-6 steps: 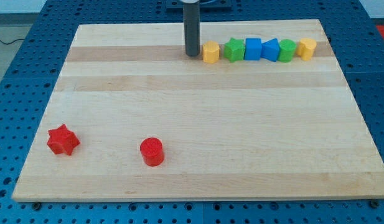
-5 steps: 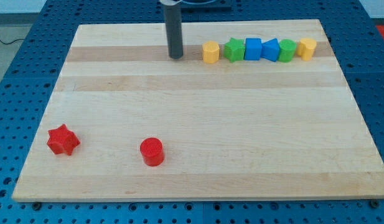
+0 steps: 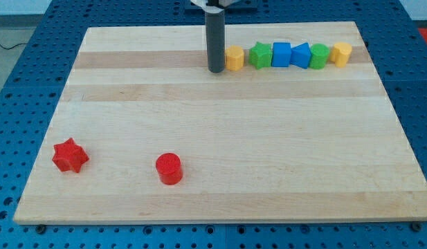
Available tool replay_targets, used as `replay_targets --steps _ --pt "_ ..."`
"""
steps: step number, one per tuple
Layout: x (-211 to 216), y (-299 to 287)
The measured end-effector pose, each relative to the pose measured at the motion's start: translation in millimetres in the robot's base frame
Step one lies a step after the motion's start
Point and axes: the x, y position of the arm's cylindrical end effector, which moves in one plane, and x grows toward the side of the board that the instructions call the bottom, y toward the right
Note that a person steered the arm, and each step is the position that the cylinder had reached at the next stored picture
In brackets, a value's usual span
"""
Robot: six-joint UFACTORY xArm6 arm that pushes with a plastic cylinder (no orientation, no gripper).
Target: Move the yellow hexagon close to the green star
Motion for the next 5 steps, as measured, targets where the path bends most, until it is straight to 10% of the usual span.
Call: replay_targets --steps 5 --pt "5.4 7.2"
